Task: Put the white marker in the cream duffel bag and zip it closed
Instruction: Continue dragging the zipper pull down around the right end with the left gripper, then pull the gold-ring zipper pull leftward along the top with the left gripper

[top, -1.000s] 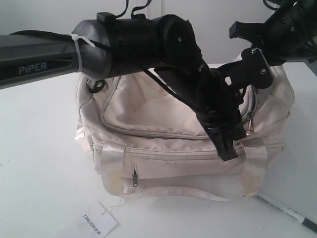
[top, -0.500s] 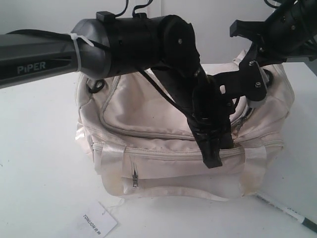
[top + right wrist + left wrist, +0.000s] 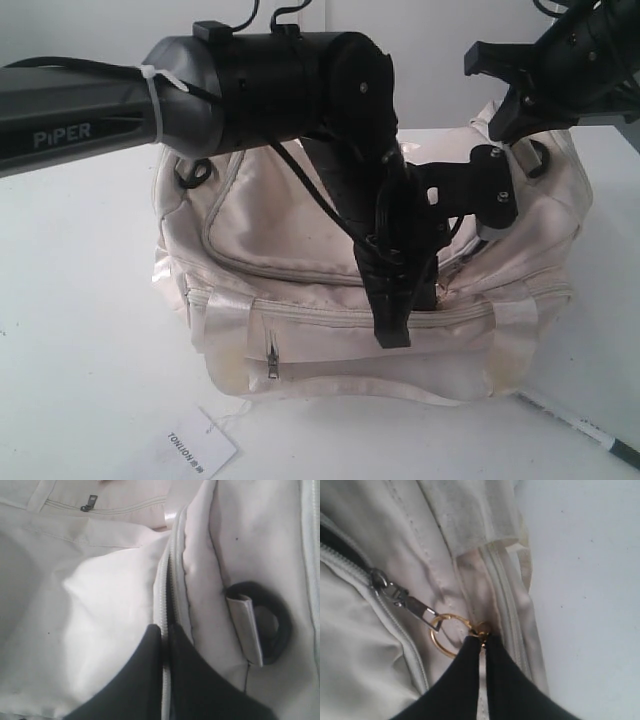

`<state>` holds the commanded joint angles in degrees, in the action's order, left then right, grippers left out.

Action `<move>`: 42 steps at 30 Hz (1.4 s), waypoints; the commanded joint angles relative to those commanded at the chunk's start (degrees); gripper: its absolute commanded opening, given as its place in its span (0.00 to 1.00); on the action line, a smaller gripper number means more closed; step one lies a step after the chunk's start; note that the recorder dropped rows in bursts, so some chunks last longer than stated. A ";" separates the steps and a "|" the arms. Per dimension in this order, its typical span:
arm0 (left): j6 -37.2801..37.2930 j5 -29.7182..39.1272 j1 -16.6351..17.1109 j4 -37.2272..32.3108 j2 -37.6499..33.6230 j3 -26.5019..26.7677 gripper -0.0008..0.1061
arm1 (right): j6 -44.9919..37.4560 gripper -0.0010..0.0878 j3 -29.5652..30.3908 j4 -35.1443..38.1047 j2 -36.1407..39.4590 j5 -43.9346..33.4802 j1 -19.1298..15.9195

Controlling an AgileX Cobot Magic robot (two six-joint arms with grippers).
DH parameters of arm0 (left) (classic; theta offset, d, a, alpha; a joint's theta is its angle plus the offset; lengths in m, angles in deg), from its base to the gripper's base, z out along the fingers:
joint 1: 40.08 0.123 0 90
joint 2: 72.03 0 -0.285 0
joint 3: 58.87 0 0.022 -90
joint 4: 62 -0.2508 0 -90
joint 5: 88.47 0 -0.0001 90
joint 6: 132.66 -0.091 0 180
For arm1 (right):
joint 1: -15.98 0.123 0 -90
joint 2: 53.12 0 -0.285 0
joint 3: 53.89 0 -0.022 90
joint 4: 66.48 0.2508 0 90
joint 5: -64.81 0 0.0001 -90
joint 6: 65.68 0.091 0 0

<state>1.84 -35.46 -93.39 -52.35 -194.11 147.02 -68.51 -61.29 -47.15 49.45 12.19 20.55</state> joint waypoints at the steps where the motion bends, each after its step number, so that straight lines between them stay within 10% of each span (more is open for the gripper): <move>1: 0.25 0.25 0.00 -0.13 0.00 0.00 0.01 | 0.00 0.01 0.00 -0.11 0.00 0.00 0.00; 42: 3.75 12.77 0.00 -10.36 0.00 0.00 0.01 | 0.00 0.01 0.00 -3.49 0.00 -0.11 0.00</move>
<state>5.59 -22.69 -93.39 -62.71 -194.11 147.02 -68.51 -61.29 -50.64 49.45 12.08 20.55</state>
